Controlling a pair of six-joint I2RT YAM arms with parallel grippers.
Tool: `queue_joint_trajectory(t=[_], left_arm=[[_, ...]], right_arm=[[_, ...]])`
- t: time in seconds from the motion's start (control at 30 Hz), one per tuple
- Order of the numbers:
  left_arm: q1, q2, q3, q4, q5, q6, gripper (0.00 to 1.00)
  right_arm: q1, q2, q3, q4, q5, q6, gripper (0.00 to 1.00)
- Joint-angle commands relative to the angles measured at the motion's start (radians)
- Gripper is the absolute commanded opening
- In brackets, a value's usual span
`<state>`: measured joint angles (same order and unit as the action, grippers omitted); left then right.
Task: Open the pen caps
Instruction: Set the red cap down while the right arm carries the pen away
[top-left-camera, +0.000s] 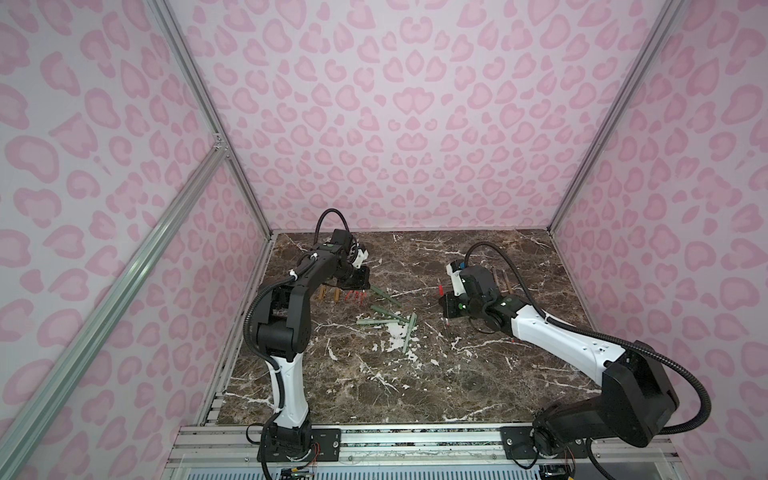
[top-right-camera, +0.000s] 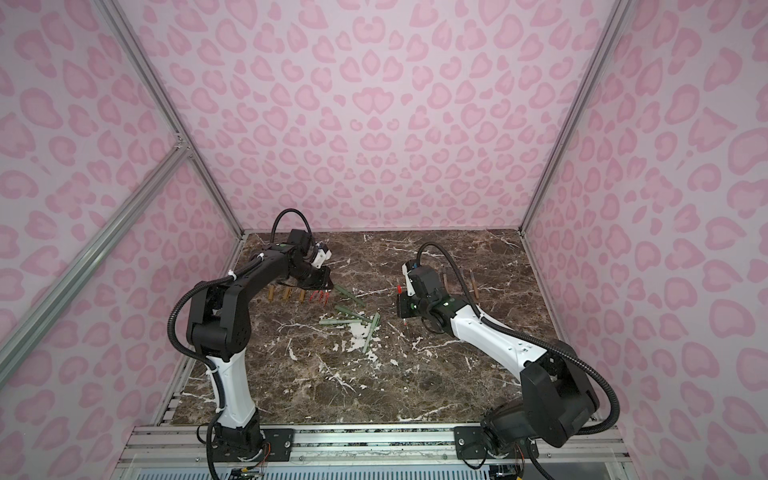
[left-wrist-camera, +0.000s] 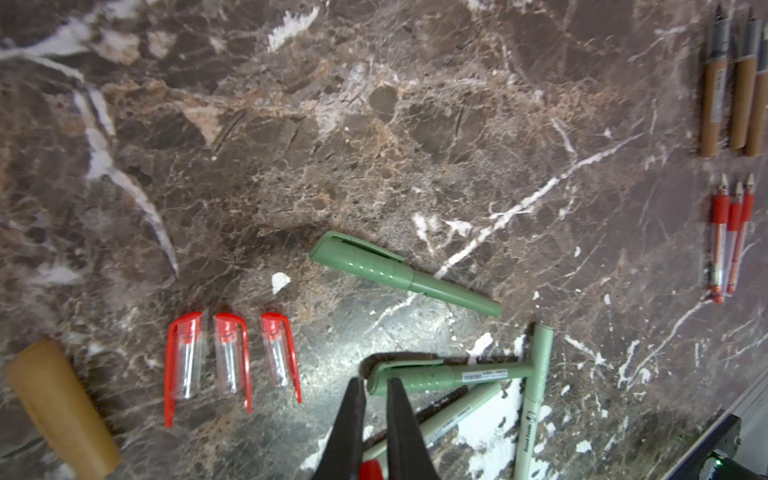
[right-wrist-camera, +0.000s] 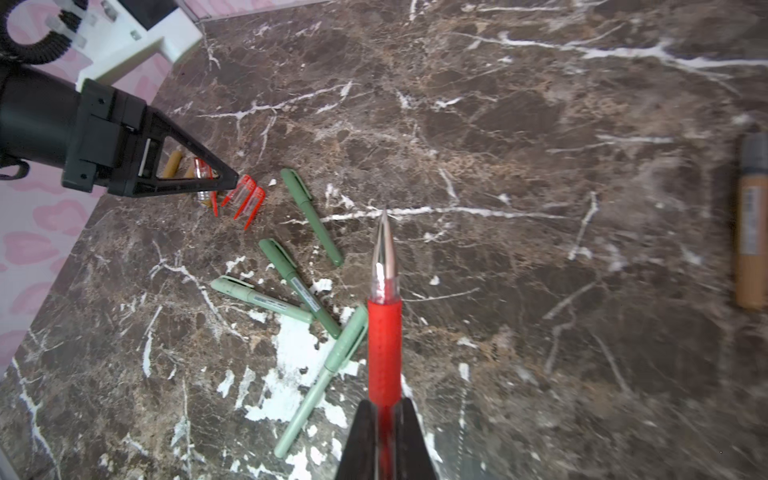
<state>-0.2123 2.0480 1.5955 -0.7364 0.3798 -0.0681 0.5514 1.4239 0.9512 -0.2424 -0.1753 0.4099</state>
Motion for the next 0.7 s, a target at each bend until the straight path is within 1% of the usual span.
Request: queue_joint_trajectory(t=[0.0,0.13,0.33,0.5,0.67], left_arm=[[-0.012,0.032,0.024,-0.041,-0.05,0.022,0.05],[-0.017,0.067,0.03,-0.043,-0.087,0.019,0.07],[-0.019,0.128,0.076,-0.065,-0.1,0.016,0.09],[-0.019,0.154,0.094,-0.074,-0.124,0.018,0.17],[-0.02,0.155,0.102,-0.081,-0.123,0.018,0.21]], right_arm=[[-0.042,-0.025,-0.022,-0.064,0.016,-0.02,0.0],[-0.107,-0.044,-0.04,-0.116,0.009,-0.029,0.0],[-0.168,-0.048,-0.052,-0.166,0.005,-0.048,0.0],[-0.194,-0.041,-0.059,-0.193,0.006,-0.076,0.0],[-0.22,-0.033,-0.07,-0.208,0.002,-0.093,0.0]])
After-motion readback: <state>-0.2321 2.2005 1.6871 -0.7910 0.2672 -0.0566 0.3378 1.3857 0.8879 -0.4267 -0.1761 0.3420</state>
